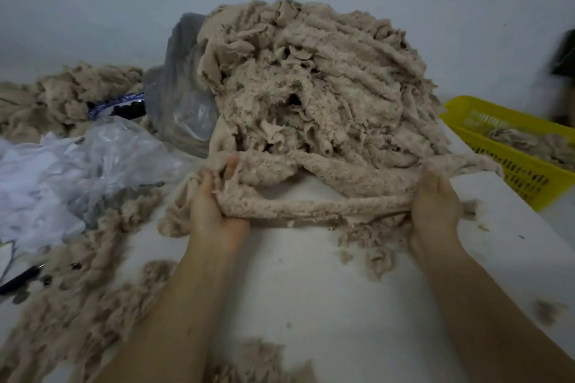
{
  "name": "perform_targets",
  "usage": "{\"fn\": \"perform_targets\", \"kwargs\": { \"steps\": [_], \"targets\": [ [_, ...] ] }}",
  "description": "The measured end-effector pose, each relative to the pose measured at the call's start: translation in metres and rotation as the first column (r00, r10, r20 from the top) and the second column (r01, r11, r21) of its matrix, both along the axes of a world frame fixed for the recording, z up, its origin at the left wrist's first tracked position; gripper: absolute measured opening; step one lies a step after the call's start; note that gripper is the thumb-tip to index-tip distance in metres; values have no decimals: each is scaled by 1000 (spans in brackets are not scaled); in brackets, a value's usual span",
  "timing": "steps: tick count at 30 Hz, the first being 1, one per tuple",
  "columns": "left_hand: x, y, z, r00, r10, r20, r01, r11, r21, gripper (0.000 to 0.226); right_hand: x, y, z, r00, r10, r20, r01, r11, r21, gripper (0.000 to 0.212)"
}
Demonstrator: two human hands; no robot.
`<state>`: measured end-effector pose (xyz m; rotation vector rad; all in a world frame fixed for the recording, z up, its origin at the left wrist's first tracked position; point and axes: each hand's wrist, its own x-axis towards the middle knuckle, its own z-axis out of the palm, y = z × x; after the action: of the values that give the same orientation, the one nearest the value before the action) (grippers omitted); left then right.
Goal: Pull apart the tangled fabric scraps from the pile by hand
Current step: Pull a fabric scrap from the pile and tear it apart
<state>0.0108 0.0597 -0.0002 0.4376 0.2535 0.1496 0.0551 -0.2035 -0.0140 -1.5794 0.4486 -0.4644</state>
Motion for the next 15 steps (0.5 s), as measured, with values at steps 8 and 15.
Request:
{"fn": "perform_targets", "kwargs": {
  "steps": [8,15],
  "targets": [
    [-20,-61,-6,900,-434,43,415,883,221,53,-56,79,15,788,615,19,-482,637,-602,46],
    [-18,-47,-14,974,-196,-116,224,728,648,72,-53,85,-3,742,666,-75,-472,439,-764,15]
  ]
}}
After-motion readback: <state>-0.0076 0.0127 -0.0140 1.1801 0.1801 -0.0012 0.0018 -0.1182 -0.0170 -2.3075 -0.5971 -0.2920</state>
